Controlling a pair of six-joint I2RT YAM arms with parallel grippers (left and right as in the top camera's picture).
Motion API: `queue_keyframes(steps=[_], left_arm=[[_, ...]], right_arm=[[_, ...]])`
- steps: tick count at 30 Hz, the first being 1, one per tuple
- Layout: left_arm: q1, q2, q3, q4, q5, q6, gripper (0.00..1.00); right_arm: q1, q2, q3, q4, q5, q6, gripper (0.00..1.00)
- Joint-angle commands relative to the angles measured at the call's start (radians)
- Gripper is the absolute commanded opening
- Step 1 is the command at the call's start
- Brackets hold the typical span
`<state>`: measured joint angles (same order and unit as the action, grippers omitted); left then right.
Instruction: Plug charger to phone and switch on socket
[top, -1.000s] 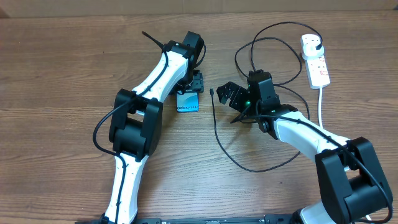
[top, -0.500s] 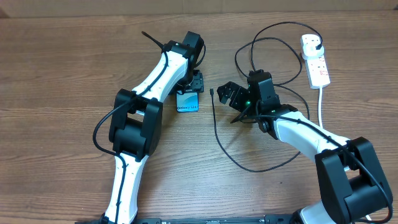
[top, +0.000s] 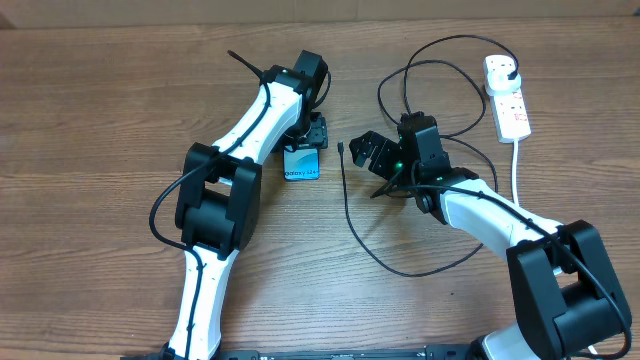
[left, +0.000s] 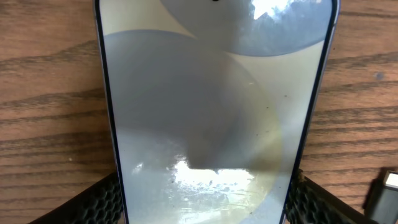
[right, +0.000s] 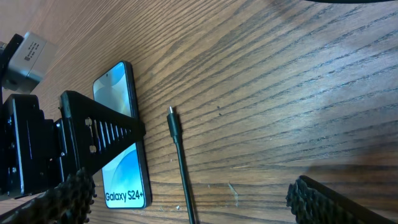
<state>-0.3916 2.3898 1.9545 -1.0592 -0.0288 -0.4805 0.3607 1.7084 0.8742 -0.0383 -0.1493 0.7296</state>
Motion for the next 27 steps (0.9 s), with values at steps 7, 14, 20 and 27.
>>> queue_keyframes(steps=[7, 14, 20, 27], left_arm=[[-0.001, 0.090, -0.054, 0.000, 0.004, -0.021, 0.73], [-0.001, 0.090, -0.054, 0.000, 0.012, -0.021, 0.73], [-0.001, 0.090, -0.054, 0.001, 0.020, -0.021, 0.73], [-0.001, 0.090, -0.053, 0.001, 0.020, -0.021, 0.73]], right_arm=[[-0.003, -0.018, 0.016, 0.006, 0.011, -0.002, 1.00], [-0.003, -0.018, 0.016, 0.006, 0.011, -0.002, 1.00], [-0.003, -0.018, 0.016, 0.006, 0.011, -0.002, 1.00], [-0.003, -0.018, 0.016, 0.006, 0.011, -0.002, 1.00]])
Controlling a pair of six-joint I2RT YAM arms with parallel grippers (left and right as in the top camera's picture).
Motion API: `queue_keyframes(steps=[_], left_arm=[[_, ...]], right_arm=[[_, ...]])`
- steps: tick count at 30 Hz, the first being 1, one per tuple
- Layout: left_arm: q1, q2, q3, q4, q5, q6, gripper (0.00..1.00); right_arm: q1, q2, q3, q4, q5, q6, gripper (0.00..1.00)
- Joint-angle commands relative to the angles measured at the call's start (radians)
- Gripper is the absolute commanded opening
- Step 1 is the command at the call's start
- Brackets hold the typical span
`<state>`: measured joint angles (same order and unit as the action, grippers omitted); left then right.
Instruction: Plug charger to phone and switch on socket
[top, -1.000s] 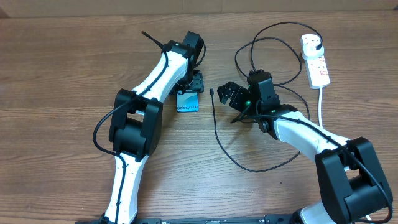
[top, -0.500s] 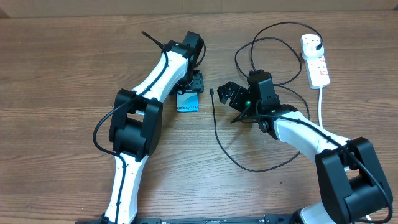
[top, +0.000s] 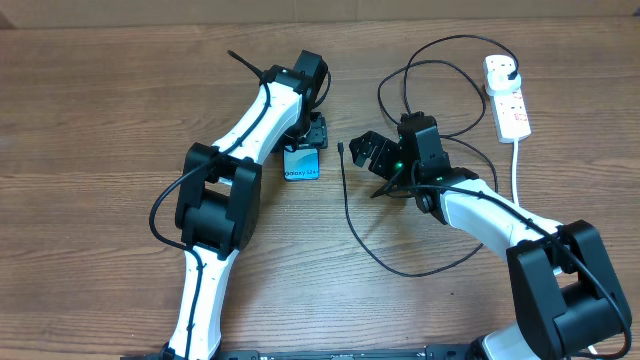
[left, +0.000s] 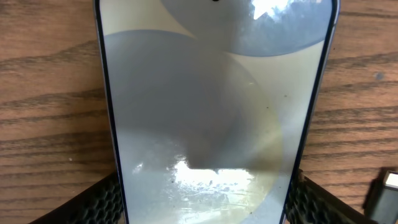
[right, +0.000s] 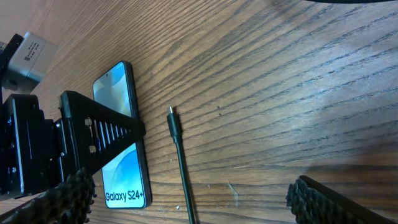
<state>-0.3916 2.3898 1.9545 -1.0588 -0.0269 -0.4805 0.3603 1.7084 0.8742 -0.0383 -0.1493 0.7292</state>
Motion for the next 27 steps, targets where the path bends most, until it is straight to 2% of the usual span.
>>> queue_keyframes(steps=[1, 27], left_arm=[[-0.001, 0.090, -0.053, 0.001, 0.017, -0.021, 0.73], [-0.001, 0.090, -0.053, -0.001, 0.005, 0.001, 0.74]], right_arm=[[-0.003, -0.018, 0.016, 0.006, 0.011, -0.001, 1.00], [-0.003, -0.018, 0.016, 0.003, 0.011, -0.002, 1.00]])
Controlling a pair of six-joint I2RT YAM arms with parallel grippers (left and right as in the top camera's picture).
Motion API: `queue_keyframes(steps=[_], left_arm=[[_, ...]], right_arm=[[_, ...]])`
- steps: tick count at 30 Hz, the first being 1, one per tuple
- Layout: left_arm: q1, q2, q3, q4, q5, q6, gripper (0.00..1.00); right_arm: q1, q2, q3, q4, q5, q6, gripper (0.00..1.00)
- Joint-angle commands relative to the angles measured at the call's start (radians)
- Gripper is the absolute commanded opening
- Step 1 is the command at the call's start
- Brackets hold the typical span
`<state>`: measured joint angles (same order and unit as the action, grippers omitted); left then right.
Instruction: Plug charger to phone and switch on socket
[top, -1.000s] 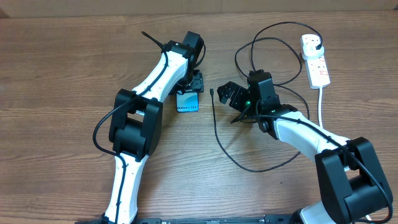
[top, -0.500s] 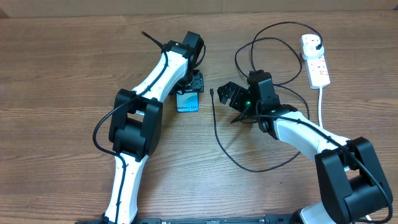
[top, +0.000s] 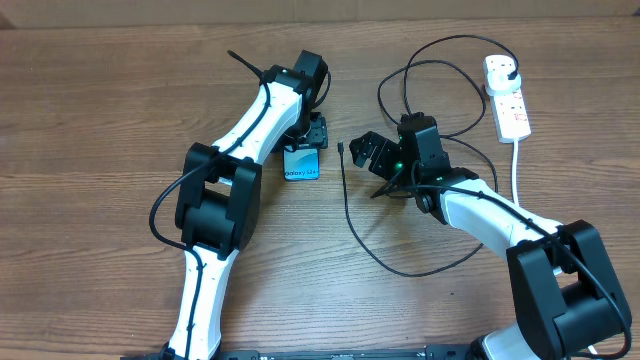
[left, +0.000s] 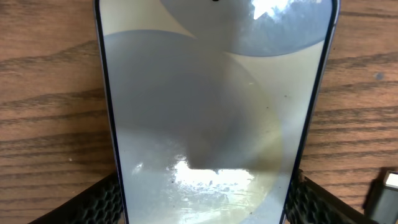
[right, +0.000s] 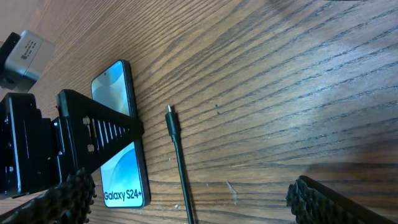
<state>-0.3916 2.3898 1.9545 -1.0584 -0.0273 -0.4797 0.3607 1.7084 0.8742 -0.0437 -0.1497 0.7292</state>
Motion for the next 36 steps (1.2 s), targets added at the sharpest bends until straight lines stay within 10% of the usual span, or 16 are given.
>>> queue_keyframes(steps=[1, 36], left_arm=[[-0.001, 0.090, -0.053, -0.002, 0.006, 0.000, 0.74], [0.000, 0.090, -0.053, -0.008, -0.010, 0.015, 0.75]], right_arm=[[-0.003, -0.018, 0.016, 0.008, 0.011, -0.002, 1.00], [-0.003, -0.018, 0.016, 0.007, 0.011, -0.002, 1.00]])
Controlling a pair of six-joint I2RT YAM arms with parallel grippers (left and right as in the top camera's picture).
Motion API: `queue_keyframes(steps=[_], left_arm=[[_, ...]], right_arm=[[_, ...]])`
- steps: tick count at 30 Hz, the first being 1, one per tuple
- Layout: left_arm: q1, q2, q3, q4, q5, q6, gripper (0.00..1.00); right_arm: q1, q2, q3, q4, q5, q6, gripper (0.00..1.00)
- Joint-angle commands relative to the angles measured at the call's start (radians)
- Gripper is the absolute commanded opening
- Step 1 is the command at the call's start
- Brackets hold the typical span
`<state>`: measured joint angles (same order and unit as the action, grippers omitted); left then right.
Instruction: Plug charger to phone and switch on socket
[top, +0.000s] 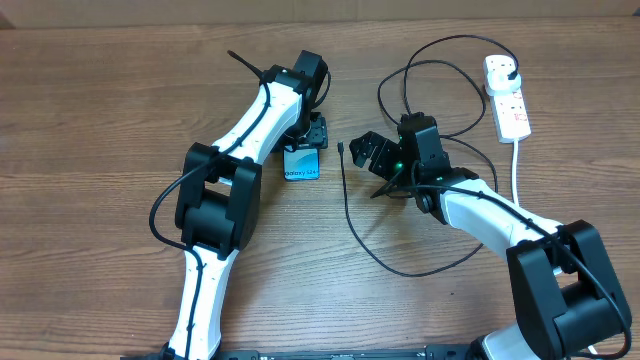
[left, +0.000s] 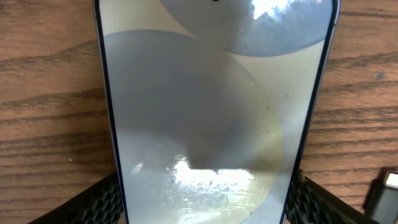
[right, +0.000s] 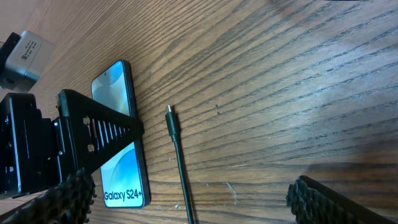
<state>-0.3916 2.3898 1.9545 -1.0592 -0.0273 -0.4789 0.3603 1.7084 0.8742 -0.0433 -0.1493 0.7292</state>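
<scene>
The phone (left: 211, 93) lies face up on the wooden table, its screen reading "Galaxy S24+" (right: 126, 177). My left gripper (left: 199, 202) is shut on the phone, one finger against each long side, and sits at the phone (top: 302, 166) in the overhead view. The black charger cable's plug (right: 170, 116) lies on the table just right of the phone, pointing away. My right gripper (right: 193, 199) is open, its fingers wide apart on either side of the cable (top: 345, 200) and above it. The white socket strip (top: 508, 105) lies at the far right.
The cable loops loosely behind and in front of my right arm (top: 480, 210). A black plug (top: 503, 68) sits in the strip's far end, and a white lead runs from the strip toward the table's near edge. My left arm (top: 250, 130) stretches across the left middle.
At every moment my left gripper held the phone flat on the table and my right gripper hung open over the cable's plug end. Only the right wrist view shifted by a few pixels between 2.1 s and 1.2 s ago.
</scene>
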Motion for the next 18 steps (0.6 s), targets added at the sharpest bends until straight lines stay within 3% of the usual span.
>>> queue_keyframes(steps=[1, 18], left_arm=[[0.000, 0.090, -0.053, -0.008, -0.010, 0.021, 0.75], [-0.001, 0.090, -0.053, -0.010, -0.002, 0.026, 0.70]], right_arm=[[-0.003, -0.018, 0.016, 0.006, 0.011, -0.002, 1.00], [-0.003, -0.018, 0.016, 0.003, 0.011, -0.001, 1.00]])
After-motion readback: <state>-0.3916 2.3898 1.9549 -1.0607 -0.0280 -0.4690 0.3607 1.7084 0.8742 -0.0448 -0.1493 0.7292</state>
